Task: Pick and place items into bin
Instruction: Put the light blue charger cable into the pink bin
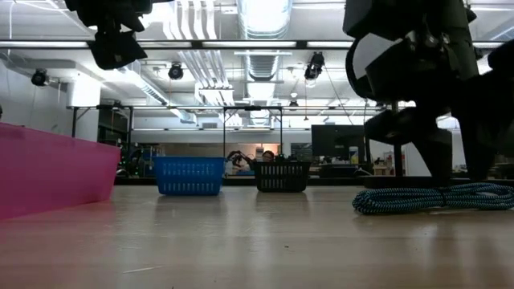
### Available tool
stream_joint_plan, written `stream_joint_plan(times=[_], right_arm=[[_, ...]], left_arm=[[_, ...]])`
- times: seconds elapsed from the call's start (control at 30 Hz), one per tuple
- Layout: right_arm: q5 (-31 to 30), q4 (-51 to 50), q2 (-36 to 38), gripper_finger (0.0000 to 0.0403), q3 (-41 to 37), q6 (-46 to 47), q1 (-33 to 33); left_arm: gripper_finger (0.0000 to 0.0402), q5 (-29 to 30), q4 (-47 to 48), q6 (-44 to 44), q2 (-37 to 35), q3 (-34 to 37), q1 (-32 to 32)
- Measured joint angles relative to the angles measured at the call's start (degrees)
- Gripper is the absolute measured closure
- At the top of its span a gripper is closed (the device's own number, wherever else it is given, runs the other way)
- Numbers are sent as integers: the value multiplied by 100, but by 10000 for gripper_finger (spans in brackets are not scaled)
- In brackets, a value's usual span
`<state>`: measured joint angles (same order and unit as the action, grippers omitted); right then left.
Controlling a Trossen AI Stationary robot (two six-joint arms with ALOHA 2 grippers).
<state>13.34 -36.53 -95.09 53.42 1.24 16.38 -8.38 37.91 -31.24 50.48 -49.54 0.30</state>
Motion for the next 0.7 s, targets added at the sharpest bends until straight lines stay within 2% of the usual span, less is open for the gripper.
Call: stream_joint_plan(times=[0.43,0.53,0.7], right_arm=[[7,675,0,298,-567,-127,0],[15,680,0,319,-583,-38,0],[41,685,0,376,-504,165,0]], left_arm=[[207,15,-28,-4,0,11,0],[207,15,-26,-7,0,11,0],[207,15,-24,-6,0,11,0]])
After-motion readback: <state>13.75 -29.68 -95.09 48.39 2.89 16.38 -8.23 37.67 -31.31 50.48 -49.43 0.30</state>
